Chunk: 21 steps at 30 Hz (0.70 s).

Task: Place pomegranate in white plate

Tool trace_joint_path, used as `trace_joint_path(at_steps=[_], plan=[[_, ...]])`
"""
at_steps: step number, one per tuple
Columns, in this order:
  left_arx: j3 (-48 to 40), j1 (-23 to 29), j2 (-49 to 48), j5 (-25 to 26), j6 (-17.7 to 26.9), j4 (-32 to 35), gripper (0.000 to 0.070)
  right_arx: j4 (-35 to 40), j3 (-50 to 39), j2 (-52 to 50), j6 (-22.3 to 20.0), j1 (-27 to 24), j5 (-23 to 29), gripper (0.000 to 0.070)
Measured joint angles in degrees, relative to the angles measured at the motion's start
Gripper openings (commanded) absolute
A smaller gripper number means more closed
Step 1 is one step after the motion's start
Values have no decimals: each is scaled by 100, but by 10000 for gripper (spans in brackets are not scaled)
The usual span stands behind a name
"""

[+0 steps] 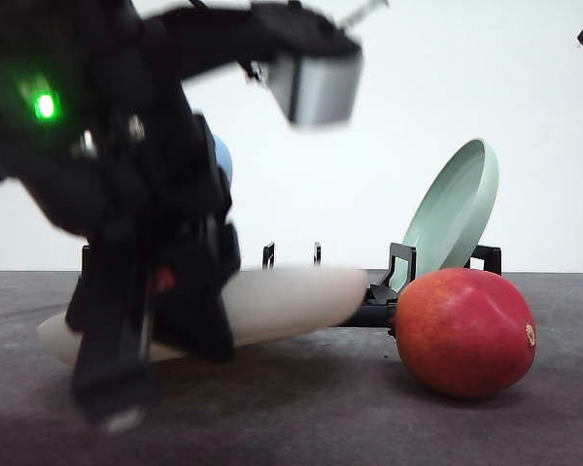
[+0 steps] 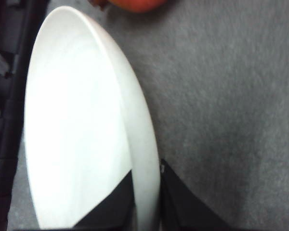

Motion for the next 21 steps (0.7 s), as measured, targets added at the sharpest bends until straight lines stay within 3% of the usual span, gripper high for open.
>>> trace_joint_path(at_steps=[3,7,15,17,21], plan=[[0,0,78,-28,99,57,67,0,0,0,0,0,0,405],[0,4,101,38,111,122,223,0,0,0,0,0,0,405],[19,-39,116,60,23,-66,451,2,0,0,0,0,0,405],[117,-50,106,188,-127,-330,486,2,0,0,0,0,2,405],[473,21,-176,966,-629,-943,484,2,0,0,0,0,2,405]])
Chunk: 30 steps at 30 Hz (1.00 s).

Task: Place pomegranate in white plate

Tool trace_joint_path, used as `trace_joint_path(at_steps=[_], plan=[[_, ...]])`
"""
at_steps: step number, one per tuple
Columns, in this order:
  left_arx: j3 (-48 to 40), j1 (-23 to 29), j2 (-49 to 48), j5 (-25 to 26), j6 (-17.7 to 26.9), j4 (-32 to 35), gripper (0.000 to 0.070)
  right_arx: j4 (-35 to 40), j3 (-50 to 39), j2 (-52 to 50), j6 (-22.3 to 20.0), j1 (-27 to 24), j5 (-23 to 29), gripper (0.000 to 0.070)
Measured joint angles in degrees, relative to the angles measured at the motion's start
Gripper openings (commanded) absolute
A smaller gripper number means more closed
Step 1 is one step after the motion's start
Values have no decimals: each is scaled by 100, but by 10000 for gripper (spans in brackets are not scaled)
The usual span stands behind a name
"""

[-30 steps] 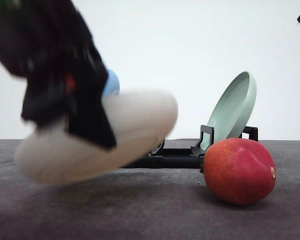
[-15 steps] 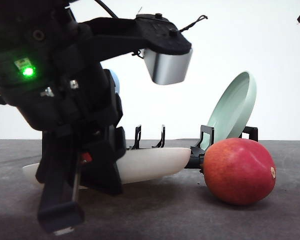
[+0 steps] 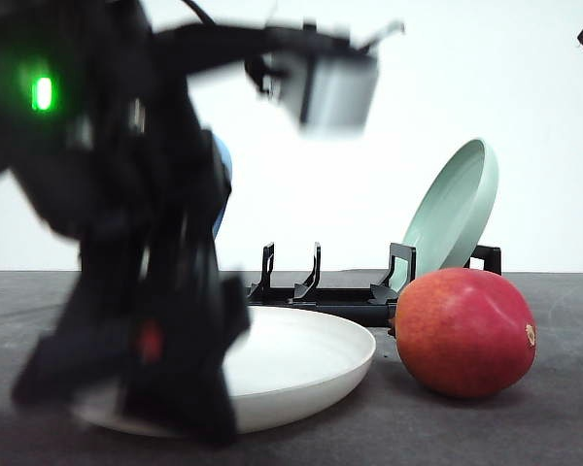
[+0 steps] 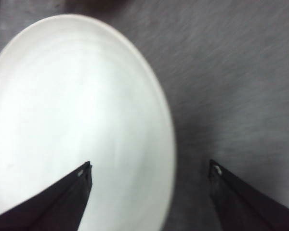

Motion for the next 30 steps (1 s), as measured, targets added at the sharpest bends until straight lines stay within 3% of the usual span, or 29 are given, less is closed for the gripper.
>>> trace_joint_path(at_steps=[4,8,13,18,23,30], plan=[[182,319,-584,973,-661,-185,481,0,0,0,0,0,-1,405],[183,1009,-1255,1925,-1370,-364,475,0,0,0,0,0,0,405],[183,2069,-2182,2242,-1851,-547,475,0,0,0,0,0,-2,405],[183,3265,-2958,2306,-1875,-831,474,0,0,0,2,0,-2,405],[182,4359,-3482,2354,-1577,-897,469,0,0,0,119,0,-9,405],[-186,5050,-4352,2361,-1317,-349,470,-2,0,0,498,0,-13,450]])
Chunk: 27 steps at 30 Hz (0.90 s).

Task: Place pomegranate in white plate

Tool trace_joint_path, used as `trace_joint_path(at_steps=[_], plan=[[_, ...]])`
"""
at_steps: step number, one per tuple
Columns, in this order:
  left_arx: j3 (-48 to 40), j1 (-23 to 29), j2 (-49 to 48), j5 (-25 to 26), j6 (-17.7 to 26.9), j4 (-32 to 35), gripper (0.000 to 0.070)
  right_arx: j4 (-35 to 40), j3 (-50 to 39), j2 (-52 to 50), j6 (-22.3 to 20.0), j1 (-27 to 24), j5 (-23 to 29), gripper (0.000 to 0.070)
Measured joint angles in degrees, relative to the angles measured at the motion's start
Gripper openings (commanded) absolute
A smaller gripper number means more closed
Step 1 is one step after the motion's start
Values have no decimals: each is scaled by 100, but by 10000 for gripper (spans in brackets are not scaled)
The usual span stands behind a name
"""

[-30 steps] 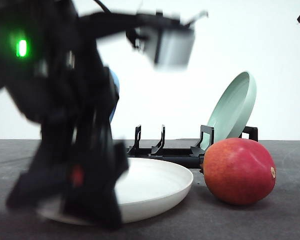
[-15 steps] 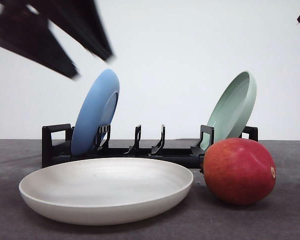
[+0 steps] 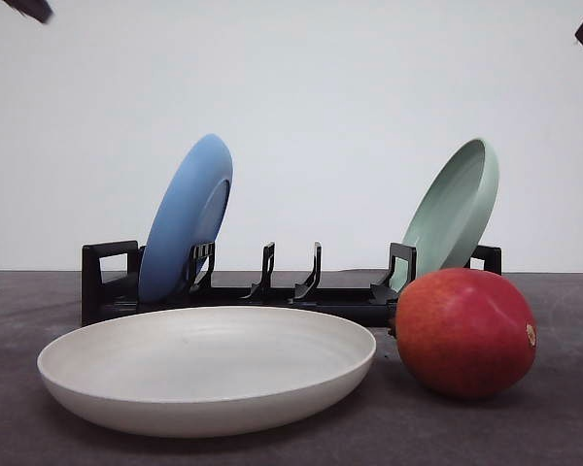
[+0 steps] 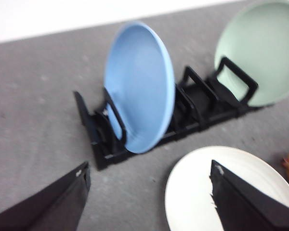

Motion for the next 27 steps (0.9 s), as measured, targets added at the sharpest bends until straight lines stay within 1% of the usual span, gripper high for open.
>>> trace_joint_path(at_steps=[5,8,11,14,21,23,26,27], plan=[[-779,327,-501,-2,-92,303,471,-24,0,0,142,0,-79,466],[-1185,423,-610,1,-179,253,472,-139,0,18,206,27,-146,470],[-1260,435,-595,26,-229,138,472,-356,20,179,289,169,-128,470],[-1260,435,-610,28,-241,165,471,-547,127,544,399,387,108,470],[-1260,435,-616,28,-241,163,471,-582,524,1633,721,946,667,476],[-1260,435,-617,28,-241,158,471,-582,657,1995,755,1099,924,505],[-1260,435,-617,28,-241,152,471,-583,846,2515,768,1286,1283,582],[-1260,435,-617,28,-241,152,471,-579,909,2678,769,1327,1344,589]])
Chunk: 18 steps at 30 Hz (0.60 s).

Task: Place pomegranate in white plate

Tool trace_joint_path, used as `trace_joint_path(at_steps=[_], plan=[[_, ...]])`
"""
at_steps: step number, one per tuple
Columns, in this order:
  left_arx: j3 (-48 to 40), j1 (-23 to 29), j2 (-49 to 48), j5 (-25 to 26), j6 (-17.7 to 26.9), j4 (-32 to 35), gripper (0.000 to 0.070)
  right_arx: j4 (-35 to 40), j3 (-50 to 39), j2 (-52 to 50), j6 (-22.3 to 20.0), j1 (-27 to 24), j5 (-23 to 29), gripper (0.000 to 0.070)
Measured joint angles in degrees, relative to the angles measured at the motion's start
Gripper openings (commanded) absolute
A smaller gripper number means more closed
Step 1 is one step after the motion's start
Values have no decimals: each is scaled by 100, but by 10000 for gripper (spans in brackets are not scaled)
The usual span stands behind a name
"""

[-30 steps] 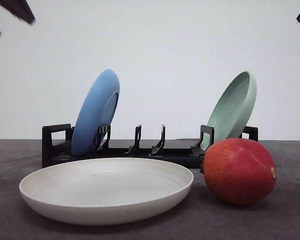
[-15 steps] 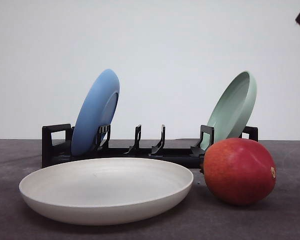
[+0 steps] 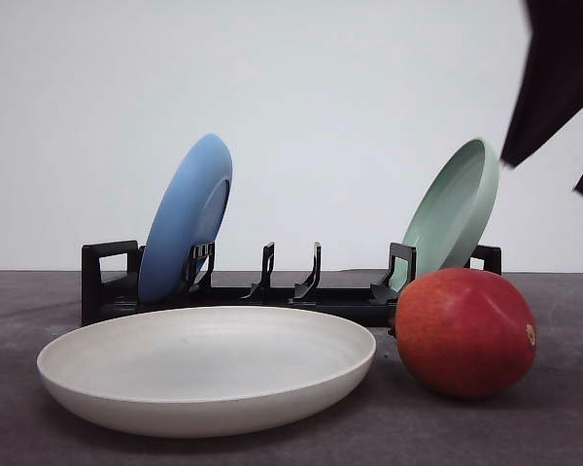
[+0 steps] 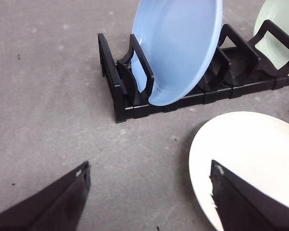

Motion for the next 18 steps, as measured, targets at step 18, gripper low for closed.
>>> trace_joint_path(at_steps=[18], plan=[[0,0,321,2,0,3,471,1030,174,2030,-4,346,83,674]])
